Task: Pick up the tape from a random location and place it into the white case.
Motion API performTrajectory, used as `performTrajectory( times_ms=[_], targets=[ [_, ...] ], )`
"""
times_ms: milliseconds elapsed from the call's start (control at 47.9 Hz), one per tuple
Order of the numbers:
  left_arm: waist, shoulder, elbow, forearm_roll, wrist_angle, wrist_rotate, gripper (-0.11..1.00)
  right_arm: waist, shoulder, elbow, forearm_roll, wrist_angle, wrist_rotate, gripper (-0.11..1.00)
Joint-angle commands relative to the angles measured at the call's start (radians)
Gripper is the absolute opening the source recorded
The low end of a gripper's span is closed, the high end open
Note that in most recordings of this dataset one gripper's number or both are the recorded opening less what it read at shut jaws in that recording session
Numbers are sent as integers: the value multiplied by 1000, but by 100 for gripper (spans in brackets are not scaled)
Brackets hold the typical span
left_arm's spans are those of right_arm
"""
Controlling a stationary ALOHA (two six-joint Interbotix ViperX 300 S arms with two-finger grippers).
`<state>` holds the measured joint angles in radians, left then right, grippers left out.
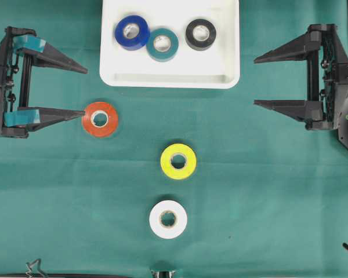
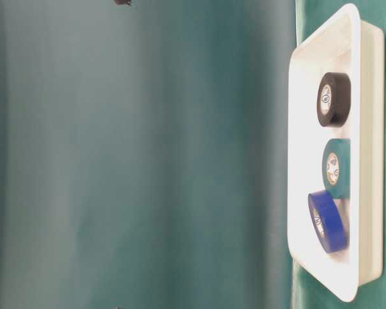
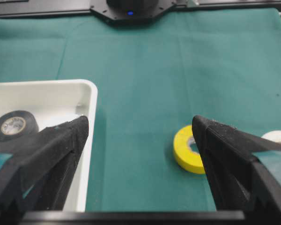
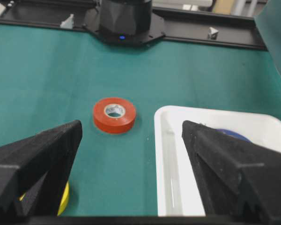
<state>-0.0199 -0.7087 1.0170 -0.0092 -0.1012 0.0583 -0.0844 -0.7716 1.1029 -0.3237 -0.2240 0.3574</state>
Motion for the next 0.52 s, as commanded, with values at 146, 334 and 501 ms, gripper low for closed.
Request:
performTrajectory(
  times_ms=[146, 334, 501],
  targets=[
    [-3, 0, -15, -2, -12, -2, 96, -2, 2, -11, -2, -3, -2, 87],
    [-3, 3, -15, 0, -11, -2, 96, -2, 2, -11, 0, 5, -2, 87],
    [-3, 5, -15, -2, -11, -2, 96, -2, 2, -11, -2, 5, -2, 87]
  ],
)
